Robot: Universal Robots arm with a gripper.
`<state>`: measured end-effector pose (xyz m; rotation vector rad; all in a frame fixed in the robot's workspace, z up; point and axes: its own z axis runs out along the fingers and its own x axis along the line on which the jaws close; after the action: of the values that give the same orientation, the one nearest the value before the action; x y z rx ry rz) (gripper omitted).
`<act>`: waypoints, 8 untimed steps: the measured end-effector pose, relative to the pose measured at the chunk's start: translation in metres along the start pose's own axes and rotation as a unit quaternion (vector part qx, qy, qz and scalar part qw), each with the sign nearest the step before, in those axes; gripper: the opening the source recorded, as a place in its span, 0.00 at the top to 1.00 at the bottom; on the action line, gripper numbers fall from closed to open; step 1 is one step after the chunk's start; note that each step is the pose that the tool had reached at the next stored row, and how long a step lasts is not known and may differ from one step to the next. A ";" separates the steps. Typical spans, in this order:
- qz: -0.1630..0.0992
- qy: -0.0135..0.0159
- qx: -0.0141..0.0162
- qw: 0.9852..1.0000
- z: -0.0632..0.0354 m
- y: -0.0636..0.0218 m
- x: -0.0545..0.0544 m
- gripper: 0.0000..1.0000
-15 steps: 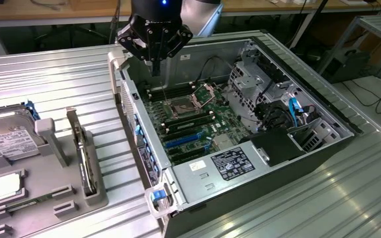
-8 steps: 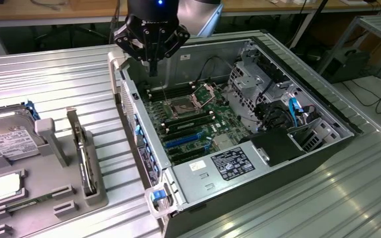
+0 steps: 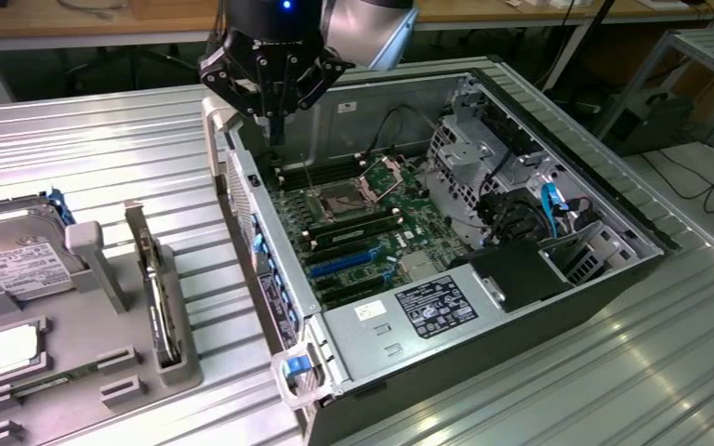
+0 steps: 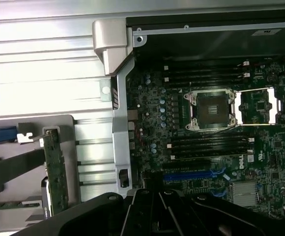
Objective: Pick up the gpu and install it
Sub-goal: 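Reach for the gpu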
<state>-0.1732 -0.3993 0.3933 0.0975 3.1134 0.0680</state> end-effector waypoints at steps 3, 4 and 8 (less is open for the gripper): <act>-0.008 0.000 0.000 1.000 -0.0001 -0.0002 0.002 0.89; -0.010 0.000 0.000 1.000 -0.0001 -0.0003 0.003 0.89; -0.022 0.001 -0.001 1.000 -0.0001 -0.0007 0.006 0.89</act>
<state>-0.1789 -0.3996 0.3932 0.0277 3.1158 0.0688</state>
